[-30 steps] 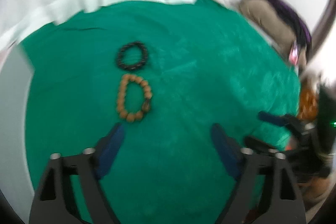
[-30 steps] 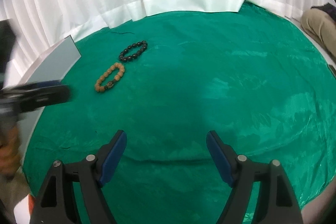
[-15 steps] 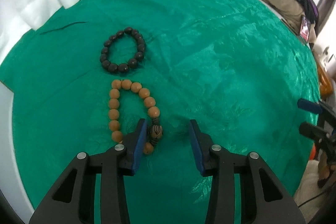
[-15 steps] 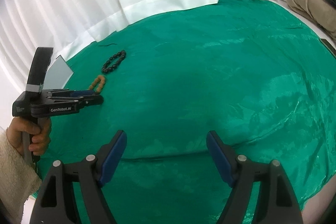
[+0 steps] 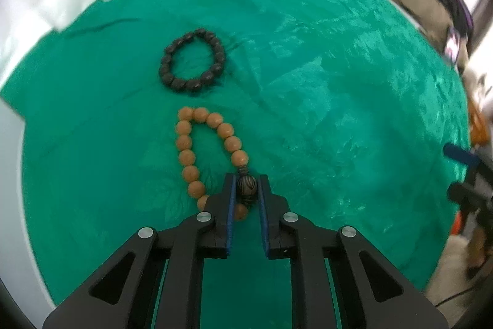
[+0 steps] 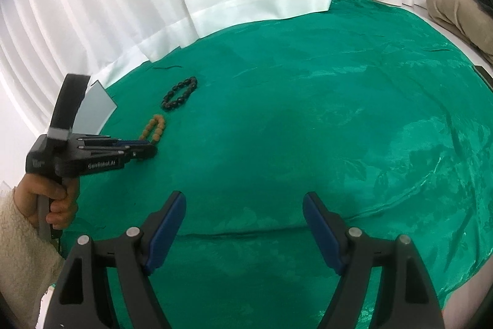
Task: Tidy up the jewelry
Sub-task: 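Lower the left tool onto the brown wooden bead bracelet and close it, then lift the wooden bracelet with the left tool while the right tool grasps the black bead bracelet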
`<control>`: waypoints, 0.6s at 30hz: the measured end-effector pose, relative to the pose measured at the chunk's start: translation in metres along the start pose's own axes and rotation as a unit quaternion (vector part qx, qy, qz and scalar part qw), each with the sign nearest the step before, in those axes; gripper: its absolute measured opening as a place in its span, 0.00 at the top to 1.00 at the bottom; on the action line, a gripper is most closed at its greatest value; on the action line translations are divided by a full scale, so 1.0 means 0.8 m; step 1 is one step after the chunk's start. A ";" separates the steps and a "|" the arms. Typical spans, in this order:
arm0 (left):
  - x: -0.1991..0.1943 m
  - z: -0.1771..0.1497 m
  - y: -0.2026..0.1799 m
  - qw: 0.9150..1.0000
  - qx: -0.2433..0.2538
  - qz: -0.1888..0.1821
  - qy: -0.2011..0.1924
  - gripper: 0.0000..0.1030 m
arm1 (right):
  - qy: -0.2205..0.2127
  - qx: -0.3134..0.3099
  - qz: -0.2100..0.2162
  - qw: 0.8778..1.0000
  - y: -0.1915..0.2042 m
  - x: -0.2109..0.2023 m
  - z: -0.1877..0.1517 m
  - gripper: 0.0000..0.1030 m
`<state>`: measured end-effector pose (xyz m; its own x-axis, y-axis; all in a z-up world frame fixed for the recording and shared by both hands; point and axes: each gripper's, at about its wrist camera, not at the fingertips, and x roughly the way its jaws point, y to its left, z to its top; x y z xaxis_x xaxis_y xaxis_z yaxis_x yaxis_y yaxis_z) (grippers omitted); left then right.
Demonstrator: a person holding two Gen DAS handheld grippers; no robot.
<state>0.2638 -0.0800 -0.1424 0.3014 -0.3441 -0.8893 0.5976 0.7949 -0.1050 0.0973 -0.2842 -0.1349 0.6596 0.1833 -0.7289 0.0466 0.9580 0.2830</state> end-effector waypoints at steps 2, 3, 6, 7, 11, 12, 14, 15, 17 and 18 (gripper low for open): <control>-0.003 -0.005 0.005 1.000 -0.013 -0.003 -0.003 0.88 | 0.004 -0.005 0.001 1.000 0.002 0.001 0.001 0.22; -0.005 -0.008 0.008 1.000 -0.023 -0.006 -0.004 0.88 | 0.007 -0.007 0.002 1.000 0.003 0.001 0.001 0.22; -0.012 -0.016 0.014 0.998 -0.051 -0.028 -0.008 0.88 | 0.013 -0.009 0.005 1.000 0.004 0.002 0.002 0.22; -0.015 -0.019 0.017 0.997 -0.060 -0.039 -0.010 0.88 | 0.015 -0.010 0.004 1.000 0.004 0.003 0.003 0.22; -0.034 -0.025 0.023 0.992 -0.091 -0.090 -0.021 0.88 | 0.023 -0.010 0.004 1.000 0.004 0.006 0.005 0.22; -0.039 -0.026 0.023 0.990 -0.097 -0.099 -0.025 0.88 | 0.027 -0.010 0.006 1.000 0.005 0.007 0.007 0.22; -0.051 -0.030 0.025 0.986 -0.113 -0.119 -0.035 0.88 | 0.035 -0.015 0.006 0.999 0.007 0.010 0.010 0.22; -0.056 -0.031 0.027 0.983 -0.124 -0.130 -0.039 0.88 | 0.040 -0.020 0.004 0.999 0.009 0.011 0.012 0.22; -0.066 -0.031 0.030 0.977 -0.142 -0.151 -0.047 0.88 | 0.044 -0.031 0.001 0.999 0.014 0.013 0.015 0.22; -0.071 -0.031 0.031 0.974 -0.152 -0.162 -0.052 0.88 | 0.044 -0.033 0.002 0.998 0.015 0.012 0.015 0.22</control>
<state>0.2433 -0.0283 -0.1059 0.2161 -0.6372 -0.7398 0.4307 0.7422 -0.5134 0.1131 -0.2737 -0.1313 0.5910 0.2024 -0.7809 -0.0071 0.9693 0.2458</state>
